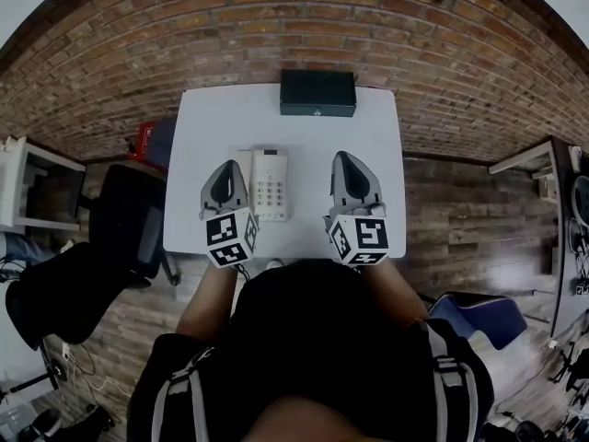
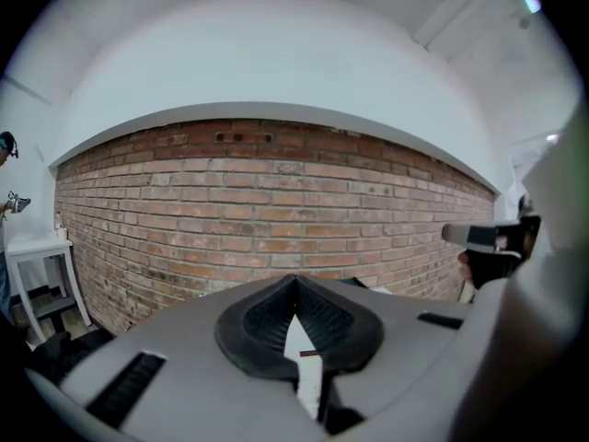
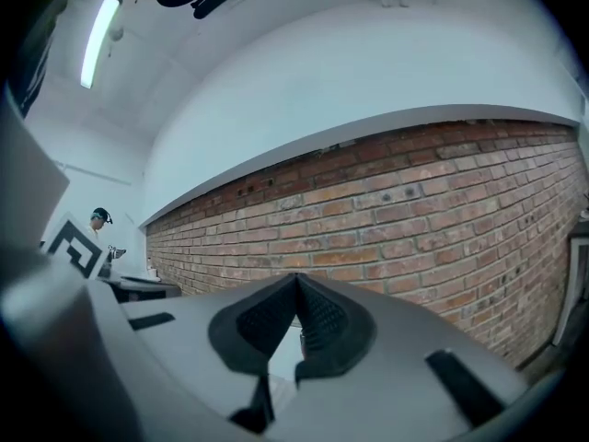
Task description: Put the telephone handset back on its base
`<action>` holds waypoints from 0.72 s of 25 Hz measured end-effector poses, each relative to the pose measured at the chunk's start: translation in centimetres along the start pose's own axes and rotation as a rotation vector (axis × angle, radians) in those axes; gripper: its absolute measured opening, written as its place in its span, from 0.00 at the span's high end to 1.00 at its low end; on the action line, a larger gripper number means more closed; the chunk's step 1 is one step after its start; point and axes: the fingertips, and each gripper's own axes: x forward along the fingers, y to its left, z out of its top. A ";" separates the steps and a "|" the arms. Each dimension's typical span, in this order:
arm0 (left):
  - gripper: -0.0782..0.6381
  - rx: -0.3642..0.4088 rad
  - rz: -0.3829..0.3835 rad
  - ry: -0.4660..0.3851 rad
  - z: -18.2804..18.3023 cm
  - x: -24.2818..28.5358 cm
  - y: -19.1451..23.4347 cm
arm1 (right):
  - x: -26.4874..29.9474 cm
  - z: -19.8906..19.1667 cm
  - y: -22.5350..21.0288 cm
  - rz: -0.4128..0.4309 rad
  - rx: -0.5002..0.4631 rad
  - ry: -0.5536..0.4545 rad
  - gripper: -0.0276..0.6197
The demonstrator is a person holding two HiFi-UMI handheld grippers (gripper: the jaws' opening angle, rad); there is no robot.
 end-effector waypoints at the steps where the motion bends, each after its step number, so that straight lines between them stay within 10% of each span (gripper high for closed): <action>1: 0.89 -0.005 -0.008 -0.014 0.8 -0.4 -0.4 | 0.0 0.3 -0.1 0.003 -0.004 -0.011 0.97; 18: 0.89 0.049 -0.016 -0.025 1.8 -1.0 -2.7 | 0.9 0.1 -0.6 0.045 0.006 -0.006 0.97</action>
